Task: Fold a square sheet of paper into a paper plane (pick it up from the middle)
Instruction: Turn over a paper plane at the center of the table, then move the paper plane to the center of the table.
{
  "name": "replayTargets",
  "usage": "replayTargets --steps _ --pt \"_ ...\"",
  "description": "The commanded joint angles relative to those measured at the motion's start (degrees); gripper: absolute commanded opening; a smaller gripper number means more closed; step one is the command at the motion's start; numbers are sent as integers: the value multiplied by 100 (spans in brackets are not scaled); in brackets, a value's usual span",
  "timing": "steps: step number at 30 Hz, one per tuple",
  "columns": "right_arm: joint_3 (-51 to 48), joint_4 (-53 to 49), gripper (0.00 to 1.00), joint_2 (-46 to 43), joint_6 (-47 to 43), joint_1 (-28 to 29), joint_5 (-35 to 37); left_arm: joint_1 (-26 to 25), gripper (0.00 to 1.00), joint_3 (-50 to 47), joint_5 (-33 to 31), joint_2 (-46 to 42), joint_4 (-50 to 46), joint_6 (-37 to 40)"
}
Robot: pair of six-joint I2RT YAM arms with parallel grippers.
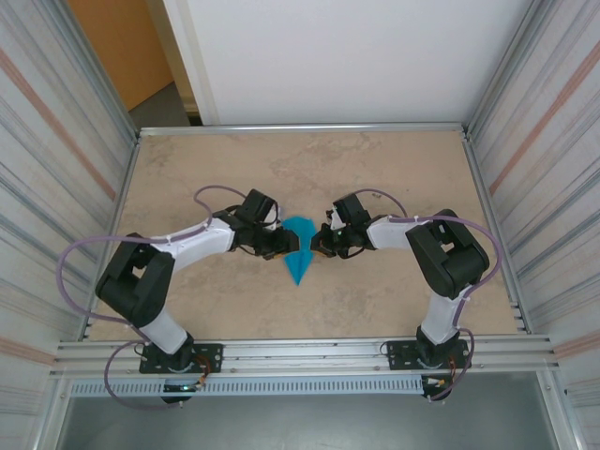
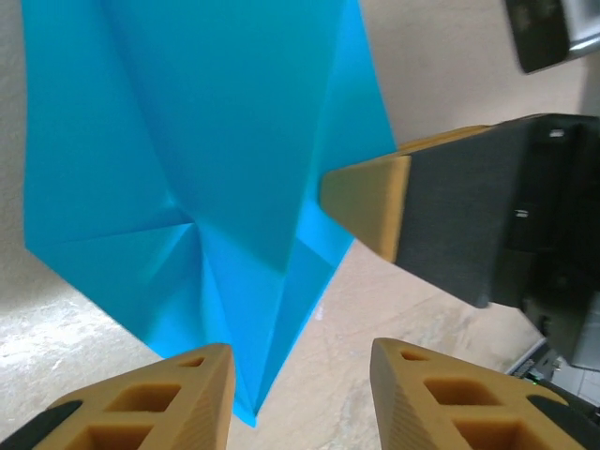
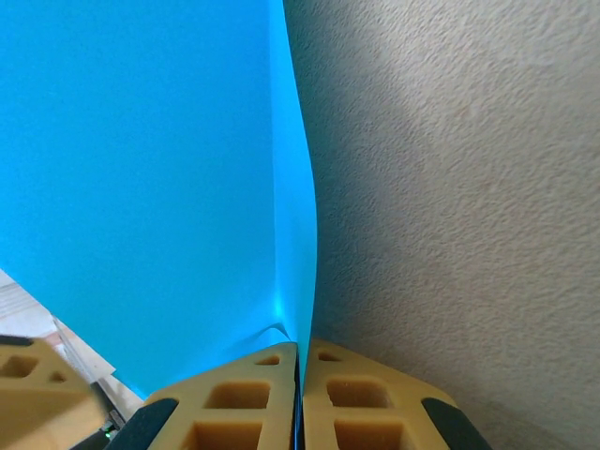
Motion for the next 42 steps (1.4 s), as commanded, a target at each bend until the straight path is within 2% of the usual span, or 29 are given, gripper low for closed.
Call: replayTargets --steps 1,6,8,13,20,26,36,42 --pt "136 -13 9 -136 34 52 -99 -3 45 154 -235 113 -252 6" --pt "136 -25 9 -140 34 53 -90 -9 51 195 -204 292 -200 116" --pt "136 -40 9 -138 26 53 -94 -2 50 257 -44 403 -127 137" --pt "131 -49 9 -142 27 53 -83 -11 40 302 170 520 51 117" --pt "179 -51 8 -131 25 54 -117 -176 46 312 288 579 45 146" --pt "195 -28 8 -177 51 53 -160 -392 47 470 -24 683 -230 146" --pt "148 13 8 -190 69 53 -183 -638 38 866 -652 1001 -858 33" --pt "130 30 8 -190 85 53 -178 -709 36 994 -819 1103 -1028 -55"
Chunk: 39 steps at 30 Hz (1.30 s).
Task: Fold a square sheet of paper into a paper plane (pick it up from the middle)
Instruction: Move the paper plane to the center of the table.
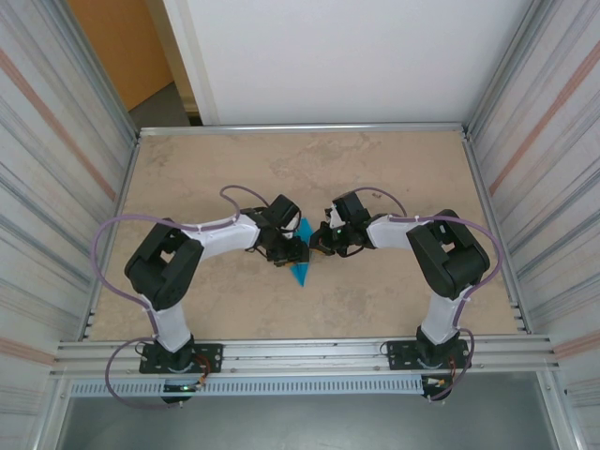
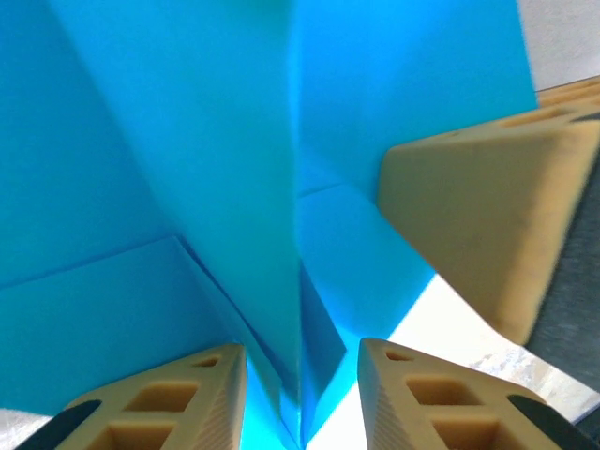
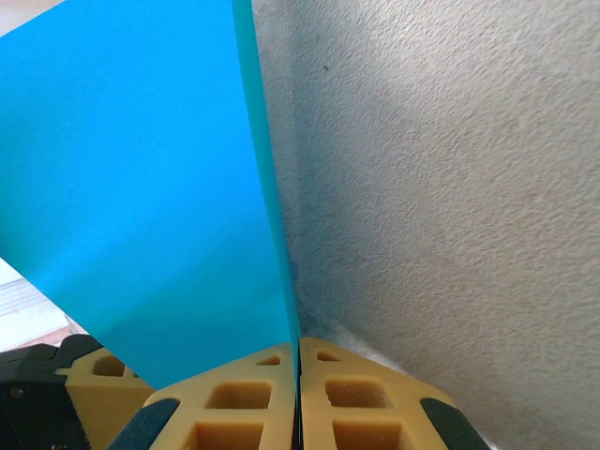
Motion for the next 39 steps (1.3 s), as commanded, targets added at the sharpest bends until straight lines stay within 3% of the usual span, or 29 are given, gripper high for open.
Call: replayTargets --steps 1,10,13,21,25,30,39 --pt "60 31 8 -169 80 42 -92 -55 36 208 -250 88 -319 -71" --pt "21 83 11 -170 121 36 -114 -139 35 399 -529 310 -427 -402" --pt "9 58 14 -209 156 17 -100 -153 30 426 -618 320 -477 -449" --pt "-175 -433 52 -834 90 -242 567 -159 18 572 -787 317 -704 -304" --pt "-301 -840 61 -1353 -98 -458 1085 -153 15 764 -889 329 -893 -94" --pt "-451 -1162 64 -1870 -286 -757 1455 -127 20 1125 -928 428 -1205 283" --pt "-580 -1205 64 -2055 -333 -990 1434 -225 21 1375 -929 787 -1433 165"
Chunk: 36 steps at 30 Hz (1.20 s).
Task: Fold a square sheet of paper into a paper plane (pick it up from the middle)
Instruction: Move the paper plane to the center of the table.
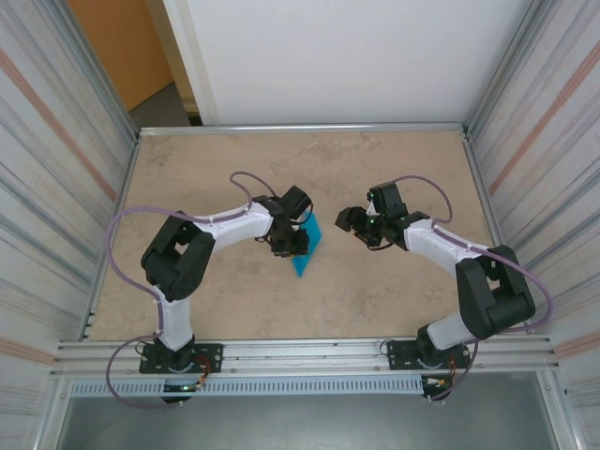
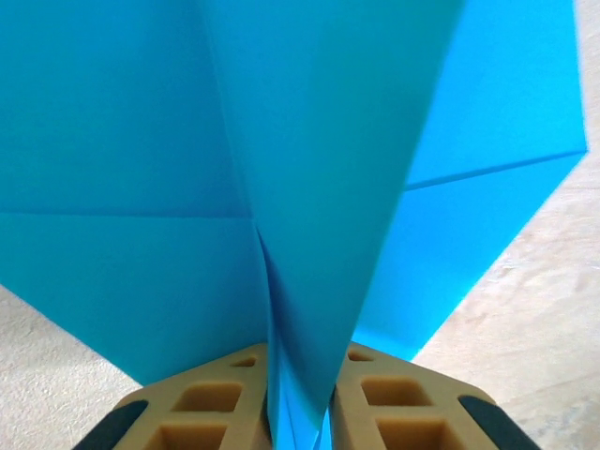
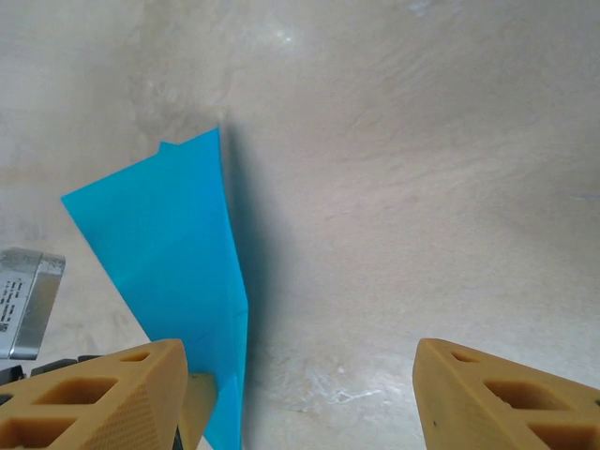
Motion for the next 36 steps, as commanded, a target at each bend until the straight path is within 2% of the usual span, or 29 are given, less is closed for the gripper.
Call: replayTargets --steps 1,13,23,30,36 --pt "-61 -136 64 -110 -141 -30 59 -115 21 244 -165 166 -387 35" --pt "-86 -41 64 5 -117 -35 -38 -287 22 720 -674 526 -1000 97" --pt "-128 -12 65 -4 -104 -31 -31 -292 10 837 -1002 380 -1133 175" --pt "-176 -98 71 -184 -173 -34 226 83 8 971 -1118 197 -1041 504" --pt "-162 -162 71 -202 -254 -42 309 530 7 1480 -1237 548 -965 952"
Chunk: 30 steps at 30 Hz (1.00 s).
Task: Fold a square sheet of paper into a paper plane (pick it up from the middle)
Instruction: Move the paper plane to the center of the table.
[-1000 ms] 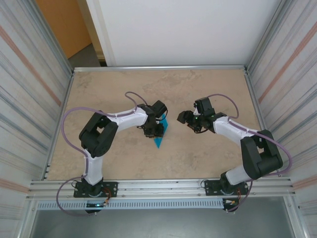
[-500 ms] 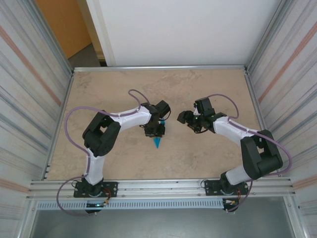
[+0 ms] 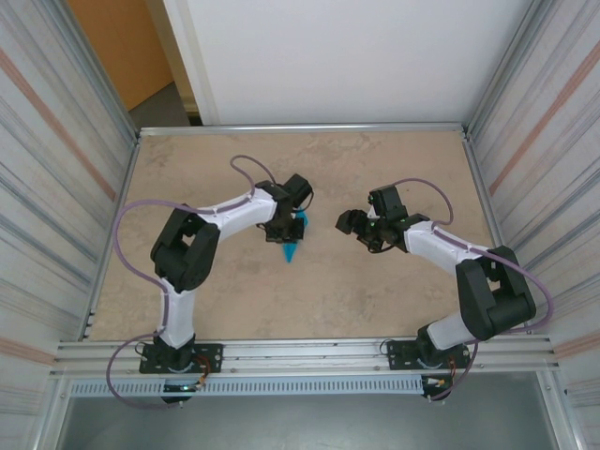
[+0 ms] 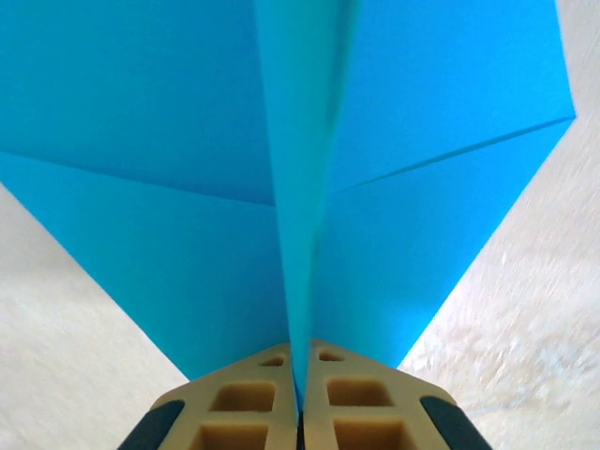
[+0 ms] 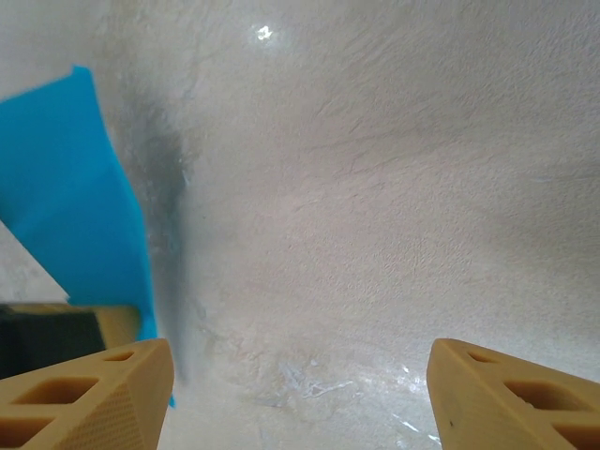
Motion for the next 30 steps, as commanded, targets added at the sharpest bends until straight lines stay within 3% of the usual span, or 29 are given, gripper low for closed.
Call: replayTargets --steps 1,10,20,30 --pt "-58 -98 71 -136 -208 -42 132 210 7 477 -274 201 -17 406" --pt "27 -92 70 66 -214 -54 21 550 9 1355 -298 1092 -191 634" --pt "65 -36 70 173 -189 -48 -71 553 25 1317 -433 1305 -158 507" --pt "-10 20 70 207 -154 -50 -94 530 28 1304 -643 1510 -182 240"
